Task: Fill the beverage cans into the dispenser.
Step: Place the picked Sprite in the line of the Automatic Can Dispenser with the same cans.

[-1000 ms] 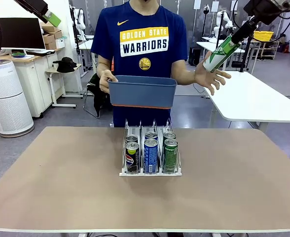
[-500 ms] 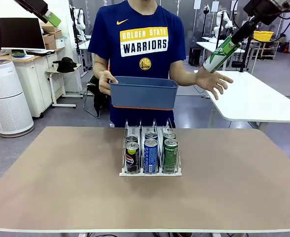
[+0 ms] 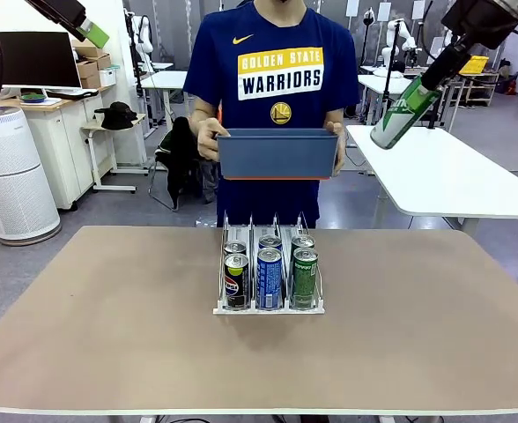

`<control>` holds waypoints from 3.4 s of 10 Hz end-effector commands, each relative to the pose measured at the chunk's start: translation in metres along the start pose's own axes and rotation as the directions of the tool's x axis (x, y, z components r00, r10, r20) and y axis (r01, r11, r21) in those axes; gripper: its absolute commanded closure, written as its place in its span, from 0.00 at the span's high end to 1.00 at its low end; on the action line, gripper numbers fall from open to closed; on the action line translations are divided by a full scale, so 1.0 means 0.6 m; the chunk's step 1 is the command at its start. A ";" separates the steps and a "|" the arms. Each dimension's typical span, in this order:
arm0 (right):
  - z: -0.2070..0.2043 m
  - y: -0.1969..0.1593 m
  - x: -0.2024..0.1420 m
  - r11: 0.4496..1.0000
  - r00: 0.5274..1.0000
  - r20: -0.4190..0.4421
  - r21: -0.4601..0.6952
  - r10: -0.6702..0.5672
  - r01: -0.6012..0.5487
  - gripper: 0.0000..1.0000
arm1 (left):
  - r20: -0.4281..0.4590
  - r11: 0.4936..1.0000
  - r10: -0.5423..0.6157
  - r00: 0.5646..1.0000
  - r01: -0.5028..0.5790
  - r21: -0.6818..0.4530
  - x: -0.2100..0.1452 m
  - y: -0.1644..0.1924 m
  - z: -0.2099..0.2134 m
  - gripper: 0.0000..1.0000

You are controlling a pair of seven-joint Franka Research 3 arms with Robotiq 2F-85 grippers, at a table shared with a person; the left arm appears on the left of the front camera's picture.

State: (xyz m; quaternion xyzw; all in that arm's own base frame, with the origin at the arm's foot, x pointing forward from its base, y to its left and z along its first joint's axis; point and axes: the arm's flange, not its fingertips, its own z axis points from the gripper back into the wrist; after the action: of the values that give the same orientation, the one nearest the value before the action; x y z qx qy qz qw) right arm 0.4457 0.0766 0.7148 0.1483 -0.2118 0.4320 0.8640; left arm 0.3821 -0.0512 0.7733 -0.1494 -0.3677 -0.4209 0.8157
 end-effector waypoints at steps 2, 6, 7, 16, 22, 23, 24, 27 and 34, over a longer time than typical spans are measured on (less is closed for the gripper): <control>-0.017 0.079 -0.043 0.990 0.994 0.005 -0.091 -0.107 0.107 0.58 | -0.004 1.000 -0.001 1.000 0.001 0.003 -0.001 -0.002 0.000 1.00; -0.086 0.151 -0.107 0.999 0.999 0.012 -0.021 -0.042 0.042 0.58 | -0.004 1.000 -0.001 1.000 0.001 0.003 -0.001 -0.002 0.000 1.00; -0.099 0.162 -0.122 1.000 1.000 -0.006 -0.015 -0.020 0.020 0.58 | -0.004 1.000 -0.001 1.000 0.001 0.003 -0.001 -0.002 0.000 1.00; -0.117 0.161 -0.129 1.000 0.999 -0.033 0.008 -0.005 0.005 0.58 | -0.004 1.000 -0.001 1.000 0.001 0.003 -0.001 -0.002 0.000 1.00; -0.231 0.301 -0.225 0.994 0.999 -0.005 -0.094 -0.050 0.049 0.58 | -0.004 1.000 -0.001 1.000 0.001 0.003 -0.001 -0.002 0.000 1.00; -0.253 0.312 -0.231 0.994 1.000 -0.008 -0.106 -0.007 0.006 0.58 | -0.004 1.000 -0.001 1.000 0.001 0.003 -0.001 -0.002 0.000 1.00; -0.277 0.314 -0.235 0.990 0.995 -0.013 -0.105 0.096 -0.097 0.48 | -0.004 1.000 -0.001 1.000 0.001 0.003 -0.001 -0.002 0.000 1.00; -0.354 0.309 -0.222 0.999 0.999 -0.021 -0.045 0.025 -0.026 0.00 | -0.004 1.000 -0.001 1.000 0.001 0.003 -0.001 -0.002 0.000 1.00; -0.394 0.270 -0.177 0.999 0.994 -0.107 -0.038 -0.033 0.029 0.58 | -0.004 1.000 -0.001 1.000 0.001 0.003 -0.001 -0.002 0.000 1.00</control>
State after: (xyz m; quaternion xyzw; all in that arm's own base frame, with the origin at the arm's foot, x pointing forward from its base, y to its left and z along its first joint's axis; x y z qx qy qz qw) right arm 0.3065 0.2002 0.4798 0.1138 -0.1755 0.4289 0.8788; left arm 0.3821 -0.0514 0.7737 -0.1492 -0.3680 -0.4210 0.8155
